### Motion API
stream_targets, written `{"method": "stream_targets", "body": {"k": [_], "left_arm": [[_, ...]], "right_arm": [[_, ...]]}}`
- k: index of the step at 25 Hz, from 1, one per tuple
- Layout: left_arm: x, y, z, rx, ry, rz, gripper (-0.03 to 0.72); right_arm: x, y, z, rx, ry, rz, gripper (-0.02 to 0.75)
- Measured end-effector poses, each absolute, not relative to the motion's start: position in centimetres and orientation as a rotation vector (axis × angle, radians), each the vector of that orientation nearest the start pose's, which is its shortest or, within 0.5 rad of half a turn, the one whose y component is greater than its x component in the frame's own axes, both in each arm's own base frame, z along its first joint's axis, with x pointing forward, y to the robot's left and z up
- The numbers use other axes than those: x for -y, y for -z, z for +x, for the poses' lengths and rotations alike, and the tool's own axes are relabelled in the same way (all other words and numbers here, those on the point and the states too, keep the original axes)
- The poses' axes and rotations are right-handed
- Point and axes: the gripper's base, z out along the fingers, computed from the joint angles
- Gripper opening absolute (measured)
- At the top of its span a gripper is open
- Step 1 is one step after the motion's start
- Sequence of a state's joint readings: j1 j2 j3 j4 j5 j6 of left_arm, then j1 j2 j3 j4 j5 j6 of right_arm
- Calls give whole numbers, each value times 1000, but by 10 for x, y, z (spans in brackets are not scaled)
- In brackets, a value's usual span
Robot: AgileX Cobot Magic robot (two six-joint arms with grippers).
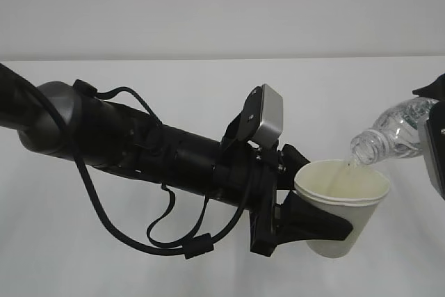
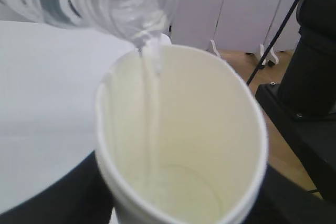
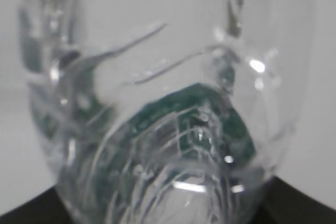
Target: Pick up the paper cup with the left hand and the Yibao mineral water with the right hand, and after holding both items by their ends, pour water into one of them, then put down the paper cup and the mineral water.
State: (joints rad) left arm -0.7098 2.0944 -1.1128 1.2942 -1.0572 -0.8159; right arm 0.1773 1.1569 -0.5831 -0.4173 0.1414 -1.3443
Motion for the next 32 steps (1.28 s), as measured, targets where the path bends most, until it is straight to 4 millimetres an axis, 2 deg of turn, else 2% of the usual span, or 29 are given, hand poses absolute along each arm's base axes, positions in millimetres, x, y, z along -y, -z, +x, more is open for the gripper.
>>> {"method": "stream_targets", "body": {"k": [32], "left_arm": [[314, -145, 248, -1410, 1296, 1463, 445]], "right_arm": [[-35, -247, 225, -1355, 918, -1924, 408]]}}
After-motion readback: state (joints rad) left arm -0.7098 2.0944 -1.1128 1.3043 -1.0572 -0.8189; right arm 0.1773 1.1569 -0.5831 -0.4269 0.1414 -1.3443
